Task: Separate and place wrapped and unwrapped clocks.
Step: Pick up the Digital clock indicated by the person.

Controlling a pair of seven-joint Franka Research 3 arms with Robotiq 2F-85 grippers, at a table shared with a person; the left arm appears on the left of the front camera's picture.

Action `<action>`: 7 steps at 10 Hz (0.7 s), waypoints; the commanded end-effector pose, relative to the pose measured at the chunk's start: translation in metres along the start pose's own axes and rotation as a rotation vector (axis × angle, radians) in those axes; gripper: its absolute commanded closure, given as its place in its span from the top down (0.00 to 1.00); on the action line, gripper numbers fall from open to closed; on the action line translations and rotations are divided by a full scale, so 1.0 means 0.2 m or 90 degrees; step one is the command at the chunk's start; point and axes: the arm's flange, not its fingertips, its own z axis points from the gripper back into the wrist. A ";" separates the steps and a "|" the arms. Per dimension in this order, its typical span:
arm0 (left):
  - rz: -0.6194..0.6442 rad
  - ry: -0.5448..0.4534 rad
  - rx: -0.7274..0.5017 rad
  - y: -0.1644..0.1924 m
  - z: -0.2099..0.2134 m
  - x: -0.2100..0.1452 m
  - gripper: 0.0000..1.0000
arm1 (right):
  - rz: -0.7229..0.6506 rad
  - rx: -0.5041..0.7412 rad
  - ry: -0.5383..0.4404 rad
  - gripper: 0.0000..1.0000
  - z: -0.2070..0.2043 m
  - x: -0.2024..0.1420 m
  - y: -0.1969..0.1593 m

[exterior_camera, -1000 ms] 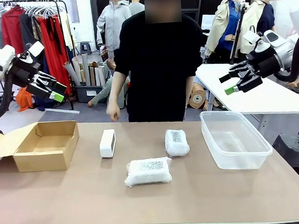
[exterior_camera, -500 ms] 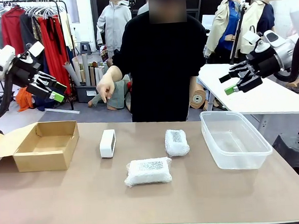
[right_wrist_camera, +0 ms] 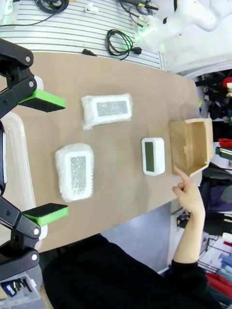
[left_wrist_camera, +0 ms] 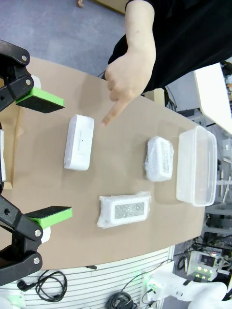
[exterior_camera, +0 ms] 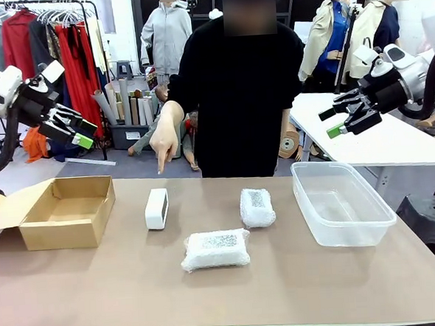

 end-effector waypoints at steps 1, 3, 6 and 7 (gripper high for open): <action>0.000 0.000 0.001 0.00 0.00 0.00 1.00 | 0.001 0.001 -0.001 1.00 0.00 0.00 0.01; 0.000 0.000 0.001 0.00 0.00 0.00 1.00 | 0.001 0.001 -0.001 1.00 0.00 0.00 0.01; 0.000 0.000 0.001 0.00 0.00 0.00 1.00 | 0.001 0.001 -0.001 1.00 0.00 0.00 0.01; 0.000 0.000 0.001 0.00 0.00 0.00 1.00 | 0.001 0.001 -0.001 1.00 0.00 0.00 0.01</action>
